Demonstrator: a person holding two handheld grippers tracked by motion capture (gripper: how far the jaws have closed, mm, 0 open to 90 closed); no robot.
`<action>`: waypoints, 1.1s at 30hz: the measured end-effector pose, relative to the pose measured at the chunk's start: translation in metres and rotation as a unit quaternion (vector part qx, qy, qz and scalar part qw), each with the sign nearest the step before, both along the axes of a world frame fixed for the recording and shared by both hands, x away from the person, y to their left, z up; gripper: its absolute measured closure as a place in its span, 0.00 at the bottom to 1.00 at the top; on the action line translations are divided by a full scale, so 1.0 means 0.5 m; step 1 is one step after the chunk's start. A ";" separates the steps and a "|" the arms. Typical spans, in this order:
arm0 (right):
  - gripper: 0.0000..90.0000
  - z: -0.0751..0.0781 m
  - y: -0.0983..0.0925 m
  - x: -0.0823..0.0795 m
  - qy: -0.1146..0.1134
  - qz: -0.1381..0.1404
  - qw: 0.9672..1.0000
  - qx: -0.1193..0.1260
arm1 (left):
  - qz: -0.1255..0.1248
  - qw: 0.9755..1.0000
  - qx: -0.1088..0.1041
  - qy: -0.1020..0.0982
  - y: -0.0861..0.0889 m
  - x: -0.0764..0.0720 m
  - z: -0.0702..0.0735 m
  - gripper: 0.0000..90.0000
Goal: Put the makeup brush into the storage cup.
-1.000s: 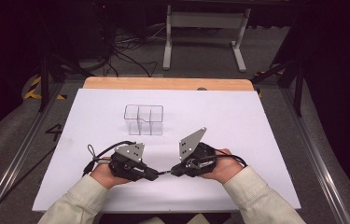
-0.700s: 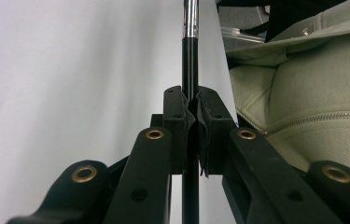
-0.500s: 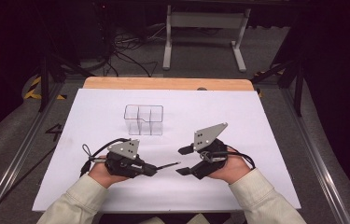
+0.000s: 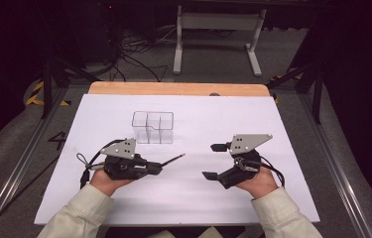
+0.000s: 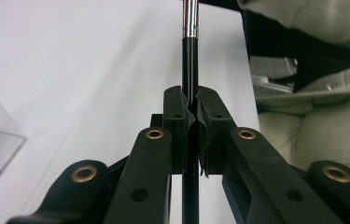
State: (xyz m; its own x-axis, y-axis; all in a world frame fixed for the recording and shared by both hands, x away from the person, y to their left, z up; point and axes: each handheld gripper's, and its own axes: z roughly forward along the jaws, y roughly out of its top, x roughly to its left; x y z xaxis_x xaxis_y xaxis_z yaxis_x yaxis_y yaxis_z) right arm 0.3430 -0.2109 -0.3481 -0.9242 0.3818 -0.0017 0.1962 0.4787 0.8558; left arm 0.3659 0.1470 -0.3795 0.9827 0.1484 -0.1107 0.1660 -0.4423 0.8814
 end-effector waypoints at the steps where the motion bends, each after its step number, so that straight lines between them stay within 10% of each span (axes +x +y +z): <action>1: 0.13 -0.005 -0.006 -0.001 0.001 -0.006 1.000 0.004 | 0.008 1.000 -0.005 -0.001 0.003 0.003 0.002 0.92; 18: 0.09 -0.043 -0.059 -0.016 -0.005 -0.071 0.997 0.042 | 0.077 0.996 -0.043 -0.010 0.013 0.018 0.032 0.92; 33: 0.05 -0.078 -0.108 -0.020 -0.005 -0.128 0.990 0.067 | 0.134 0.986 -0.099 -0.028 0.028 0.059 0.047 0.92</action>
State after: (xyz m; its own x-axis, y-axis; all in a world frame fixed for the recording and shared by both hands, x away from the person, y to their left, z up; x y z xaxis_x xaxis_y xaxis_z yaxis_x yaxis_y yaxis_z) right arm 0.3329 -0.2648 -0.3871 -0.7980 0.6001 0.0562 0.2871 0.2964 0.9109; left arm 0.3955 0.1609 -0.3561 0.9163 0.3851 -0.1097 0.2021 -0.2083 0.9570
